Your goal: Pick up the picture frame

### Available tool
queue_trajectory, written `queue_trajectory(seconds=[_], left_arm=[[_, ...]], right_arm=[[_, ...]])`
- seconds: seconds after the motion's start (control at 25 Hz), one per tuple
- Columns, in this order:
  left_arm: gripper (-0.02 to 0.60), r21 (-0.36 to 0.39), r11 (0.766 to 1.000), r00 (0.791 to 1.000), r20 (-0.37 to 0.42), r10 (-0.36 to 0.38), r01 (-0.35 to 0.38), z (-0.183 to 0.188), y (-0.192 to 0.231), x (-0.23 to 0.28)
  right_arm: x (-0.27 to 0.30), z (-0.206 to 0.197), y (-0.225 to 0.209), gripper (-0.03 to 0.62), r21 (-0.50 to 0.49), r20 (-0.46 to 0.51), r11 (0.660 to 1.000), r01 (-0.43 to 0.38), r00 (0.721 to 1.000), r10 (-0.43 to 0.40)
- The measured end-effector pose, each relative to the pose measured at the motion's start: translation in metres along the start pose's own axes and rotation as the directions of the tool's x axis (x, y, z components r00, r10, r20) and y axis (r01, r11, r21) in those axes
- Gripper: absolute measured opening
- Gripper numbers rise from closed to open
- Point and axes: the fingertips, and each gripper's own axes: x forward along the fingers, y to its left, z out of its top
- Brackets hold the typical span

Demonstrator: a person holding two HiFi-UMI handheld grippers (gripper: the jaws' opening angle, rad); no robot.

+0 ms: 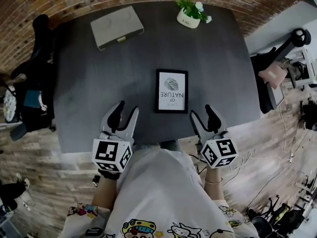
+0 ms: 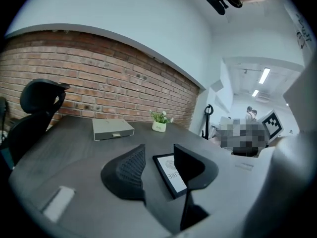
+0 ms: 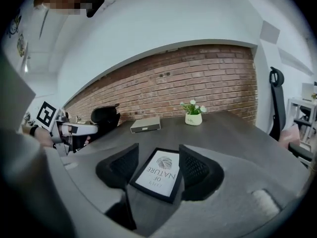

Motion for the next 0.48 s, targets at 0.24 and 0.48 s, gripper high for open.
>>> queue_trajectory(seconds=[0.24, 0.48], left_arm=[[0.186, -0.012, 0.988, 0.987, 0.053, 0.152, -0.152, 0.016, -0.015, 0.016], [0.187, -0.022, 0.972, 0.970, 0.052, 0.236, -0.235, 0.022, -0.031, 0.025]], right_arm=[[0.031, 0.028, -0.028, 0.256, -0.072, -0.006, 0.983, -0.172, 0.985, 0.172], [0.044, 0.039, -0.037, 0.256, -0.087, -0.025, 0.952, -0.293, 0.956, 0.292]])
